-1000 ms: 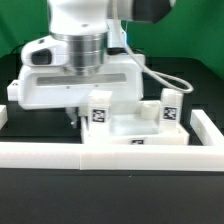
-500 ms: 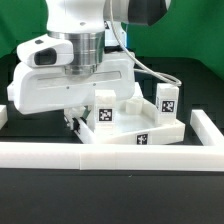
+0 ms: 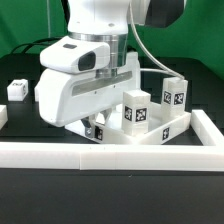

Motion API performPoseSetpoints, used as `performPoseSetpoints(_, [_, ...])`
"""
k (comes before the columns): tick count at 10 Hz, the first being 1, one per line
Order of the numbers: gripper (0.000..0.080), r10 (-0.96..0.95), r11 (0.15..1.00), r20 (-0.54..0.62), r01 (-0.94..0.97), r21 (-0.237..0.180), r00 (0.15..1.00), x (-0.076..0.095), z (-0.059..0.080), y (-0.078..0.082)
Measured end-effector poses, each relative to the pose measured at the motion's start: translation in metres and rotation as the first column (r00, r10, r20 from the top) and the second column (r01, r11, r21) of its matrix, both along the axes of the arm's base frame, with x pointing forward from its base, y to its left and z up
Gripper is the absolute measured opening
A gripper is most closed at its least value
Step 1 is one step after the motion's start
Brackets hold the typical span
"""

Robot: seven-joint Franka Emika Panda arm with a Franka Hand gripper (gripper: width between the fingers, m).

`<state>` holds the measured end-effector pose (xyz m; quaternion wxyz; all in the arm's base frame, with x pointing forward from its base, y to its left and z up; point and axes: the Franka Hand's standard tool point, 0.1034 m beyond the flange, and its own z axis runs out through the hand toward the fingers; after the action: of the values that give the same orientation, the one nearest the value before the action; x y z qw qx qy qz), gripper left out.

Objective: Assemble square table

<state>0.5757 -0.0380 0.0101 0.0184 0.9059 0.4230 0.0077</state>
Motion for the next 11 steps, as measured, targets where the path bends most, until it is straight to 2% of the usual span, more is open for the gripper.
performPoseSetpoints(3, [0.0057,0.197,0.980,-0.013,-0.197,-0.023,0.980,0.000,0.000,-0.006])
performPoseSetpoints(4, [0.0057,0.253,0.967,-0.015,-0.254,-0.033,0.967,0.001,0.001,-0.004])
performPoseSetpoints(6, [0.0057,0.416,0.908,-0.021,-0.416,-0.045,0.909,0.016,0.003,0.026])
performPoseSetpoints(7, [0.0057,0.472,0.881,-0.040,-0.473,-0.031,0.881,0.023,0.002,0.036])
performPoseSetpoints(8, [0.0057,0.512,0.858,-0.040,-0.513,-0.029,0.858,0.027,0.001,0.039])
performPoseSetpoints(11, [0.0057,0.649,0.757,-0.065,-0.652,-0.041,0.758,0.025,0.000,0.031])
